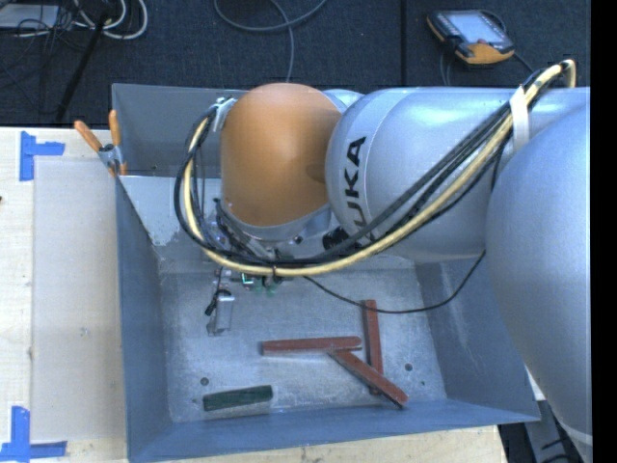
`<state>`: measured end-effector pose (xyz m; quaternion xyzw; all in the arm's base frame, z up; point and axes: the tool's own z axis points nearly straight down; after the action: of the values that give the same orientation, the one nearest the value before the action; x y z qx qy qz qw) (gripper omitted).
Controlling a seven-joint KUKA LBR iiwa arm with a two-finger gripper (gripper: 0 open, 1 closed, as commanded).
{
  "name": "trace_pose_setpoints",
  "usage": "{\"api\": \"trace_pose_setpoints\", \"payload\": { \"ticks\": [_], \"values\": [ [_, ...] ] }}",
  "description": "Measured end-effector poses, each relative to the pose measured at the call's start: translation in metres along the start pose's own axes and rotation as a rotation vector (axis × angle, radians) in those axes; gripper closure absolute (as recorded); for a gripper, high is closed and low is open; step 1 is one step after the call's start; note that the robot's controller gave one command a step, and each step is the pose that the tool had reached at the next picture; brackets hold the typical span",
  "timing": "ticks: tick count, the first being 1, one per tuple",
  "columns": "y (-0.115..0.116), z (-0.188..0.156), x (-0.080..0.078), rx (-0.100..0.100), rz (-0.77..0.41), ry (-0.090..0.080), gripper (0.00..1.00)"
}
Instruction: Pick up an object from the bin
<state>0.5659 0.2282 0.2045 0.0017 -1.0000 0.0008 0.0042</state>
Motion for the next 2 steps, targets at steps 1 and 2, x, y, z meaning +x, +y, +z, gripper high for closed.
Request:
{"api": "trace_pose_setpoints", "payload": {
  "ticks": [1, 2],
  "values": [
    [-0.001, -0.005, -0.002, -0.002, 0.004, -0.007, 0.00],
    [-0.039, 0.043, 0.053, -0.003, -0.050, -0.011, 0.00]
  ]
}}
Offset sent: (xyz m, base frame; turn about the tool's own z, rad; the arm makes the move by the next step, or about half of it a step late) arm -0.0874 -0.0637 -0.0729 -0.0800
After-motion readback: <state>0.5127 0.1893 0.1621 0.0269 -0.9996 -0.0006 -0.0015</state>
